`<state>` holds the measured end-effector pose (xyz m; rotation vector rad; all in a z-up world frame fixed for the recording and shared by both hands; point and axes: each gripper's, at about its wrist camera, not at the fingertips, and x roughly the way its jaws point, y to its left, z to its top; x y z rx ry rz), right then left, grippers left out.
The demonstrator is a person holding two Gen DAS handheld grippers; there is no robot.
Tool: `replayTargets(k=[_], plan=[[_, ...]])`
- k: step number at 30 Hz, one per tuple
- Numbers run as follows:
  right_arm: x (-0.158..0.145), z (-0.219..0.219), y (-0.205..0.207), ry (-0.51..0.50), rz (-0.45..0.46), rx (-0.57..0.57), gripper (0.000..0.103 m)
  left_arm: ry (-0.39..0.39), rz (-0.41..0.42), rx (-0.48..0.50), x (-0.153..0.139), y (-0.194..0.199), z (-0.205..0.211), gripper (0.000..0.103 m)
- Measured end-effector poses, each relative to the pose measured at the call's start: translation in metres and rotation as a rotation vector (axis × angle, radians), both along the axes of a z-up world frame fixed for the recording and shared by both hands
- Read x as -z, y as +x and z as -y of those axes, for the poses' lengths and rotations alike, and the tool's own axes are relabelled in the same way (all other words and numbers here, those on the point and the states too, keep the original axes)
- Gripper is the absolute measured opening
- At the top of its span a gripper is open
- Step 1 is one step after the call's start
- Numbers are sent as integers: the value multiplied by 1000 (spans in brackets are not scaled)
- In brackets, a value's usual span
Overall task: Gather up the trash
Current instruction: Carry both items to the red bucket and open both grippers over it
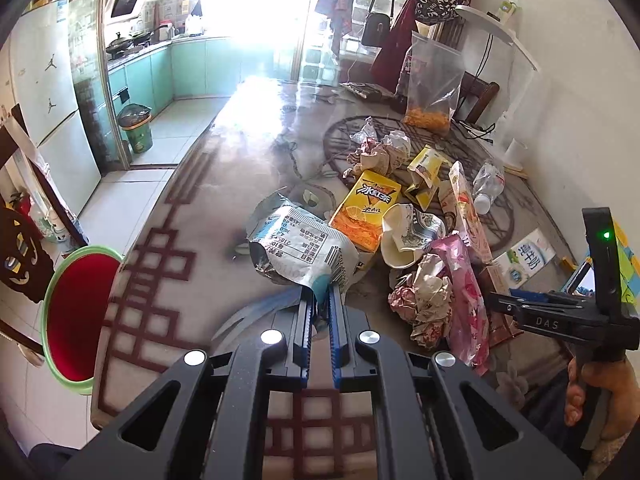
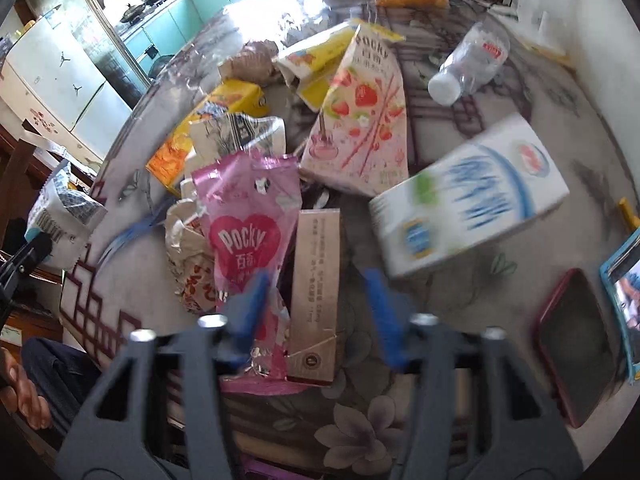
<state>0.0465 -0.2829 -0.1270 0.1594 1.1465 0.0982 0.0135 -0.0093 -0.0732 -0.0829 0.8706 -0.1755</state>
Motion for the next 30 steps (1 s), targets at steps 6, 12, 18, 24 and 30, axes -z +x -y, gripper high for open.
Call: replayTargets(k=[6,12,18,24,30], plan=[[-11,4,-8,54,76,0,21,0,3,-25,-1,1,-7,5],[-42,9,-17,86,181,15,21,5,16,-41,-4,2,-14,5],[-81,-17,-15,106,273,-53,21,40,54,-76,-17,3,-36,5],[-100,-73,-1,151,305,-184,21,47,56,-179,-24,5,-89,5],[-99,-145,18,227,290,-325,21,44,30,-289,-19,5,-153,5]])
